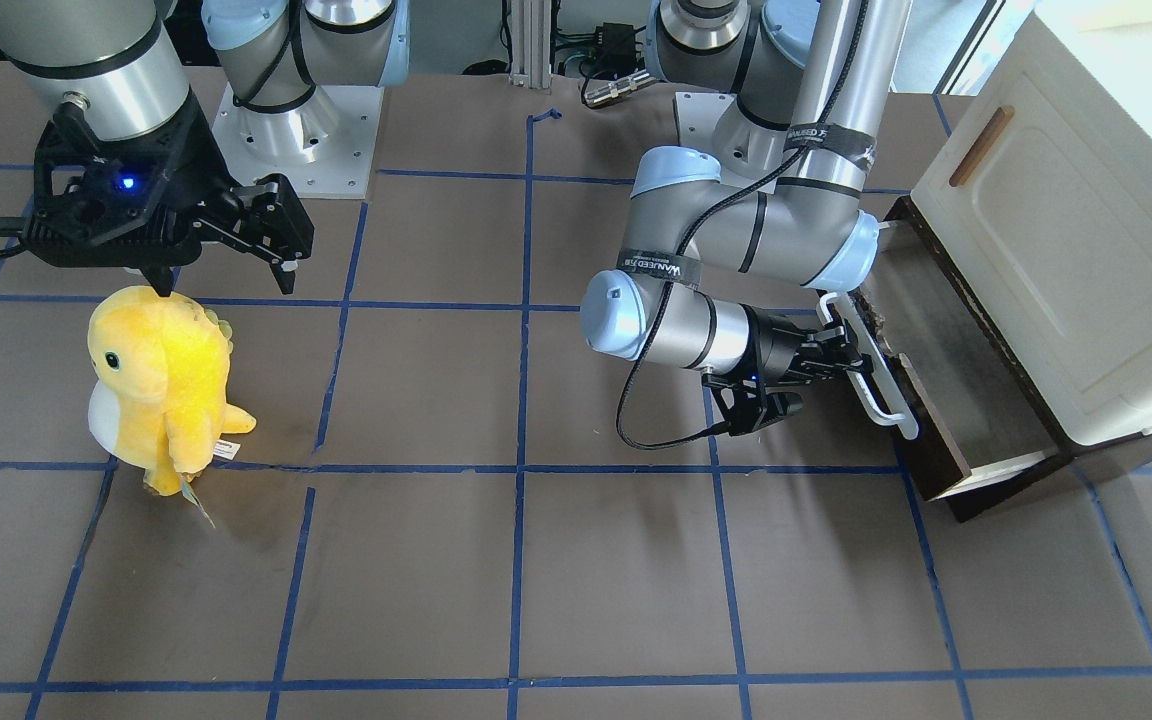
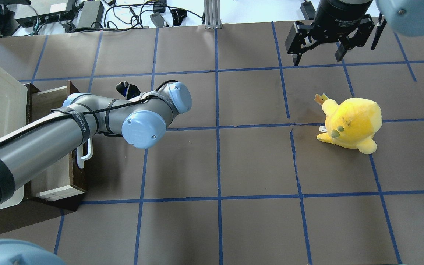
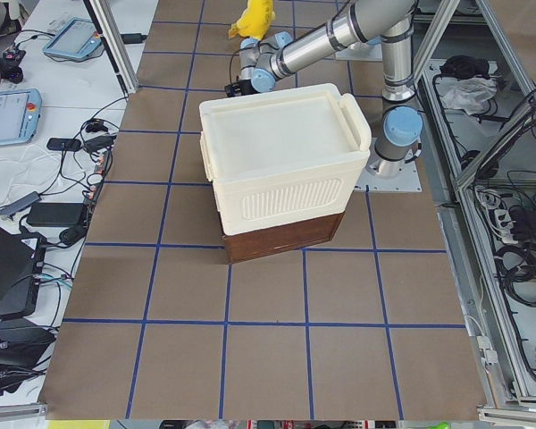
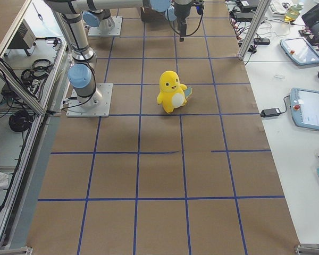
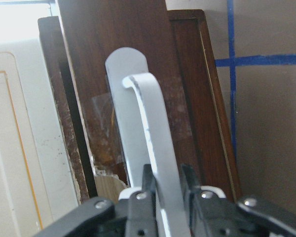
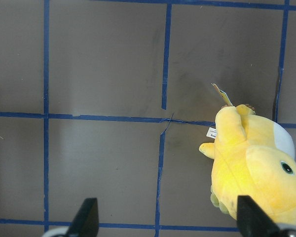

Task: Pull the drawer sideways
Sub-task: 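Pull the gripped handle with the left gripper, sliding the drawer outward, then hold the drawer handle with the left gripper at the pulled-out position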

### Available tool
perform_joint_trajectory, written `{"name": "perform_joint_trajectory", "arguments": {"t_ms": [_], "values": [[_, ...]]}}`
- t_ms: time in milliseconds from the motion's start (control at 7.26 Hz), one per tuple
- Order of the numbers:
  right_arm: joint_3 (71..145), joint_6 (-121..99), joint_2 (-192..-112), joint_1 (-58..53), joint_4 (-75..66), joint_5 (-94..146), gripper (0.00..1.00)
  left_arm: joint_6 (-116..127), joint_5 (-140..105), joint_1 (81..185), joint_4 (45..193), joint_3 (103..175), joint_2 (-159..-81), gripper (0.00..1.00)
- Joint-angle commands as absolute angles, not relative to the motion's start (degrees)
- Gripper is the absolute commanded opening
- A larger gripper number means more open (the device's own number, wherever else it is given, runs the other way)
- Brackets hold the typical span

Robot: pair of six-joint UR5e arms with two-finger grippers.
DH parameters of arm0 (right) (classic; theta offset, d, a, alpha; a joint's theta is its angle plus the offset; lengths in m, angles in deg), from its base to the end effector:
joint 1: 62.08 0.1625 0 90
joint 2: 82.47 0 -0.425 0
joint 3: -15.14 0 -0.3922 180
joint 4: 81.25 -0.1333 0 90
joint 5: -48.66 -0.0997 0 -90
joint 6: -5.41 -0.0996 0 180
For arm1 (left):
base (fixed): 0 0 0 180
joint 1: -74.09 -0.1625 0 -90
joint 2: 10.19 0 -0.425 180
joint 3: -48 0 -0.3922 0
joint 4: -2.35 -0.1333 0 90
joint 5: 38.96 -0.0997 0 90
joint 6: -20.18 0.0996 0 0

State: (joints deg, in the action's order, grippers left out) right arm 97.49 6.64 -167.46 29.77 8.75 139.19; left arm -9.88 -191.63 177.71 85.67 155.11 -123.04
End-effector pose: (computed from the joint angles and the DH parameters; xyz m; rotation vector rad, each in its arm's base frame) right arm 0.1495 -0.5285 0.5090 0.0838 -3.1306 0.0722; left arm -0.1669 -0.4986 0.2093 0.0718 1.9647 0.0985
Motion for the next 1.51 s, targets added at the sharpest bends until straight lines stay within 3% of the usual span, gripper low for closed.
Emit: {"name": "perform_joint_trajectory", "arguments": {"t_ms": [0,1377], "values": [[97.5,6.6,-167.5,29.8,8.7,139.2,1.00,-9.9,-191.6,178.1,85.7,155.0,-123.0,0.23],[97.5,6.6,-167.5,29.8,8.7,139.2,1.00,-9.8,-190.7,178.9,86.5,154.3,-122.9,0.23]]}}
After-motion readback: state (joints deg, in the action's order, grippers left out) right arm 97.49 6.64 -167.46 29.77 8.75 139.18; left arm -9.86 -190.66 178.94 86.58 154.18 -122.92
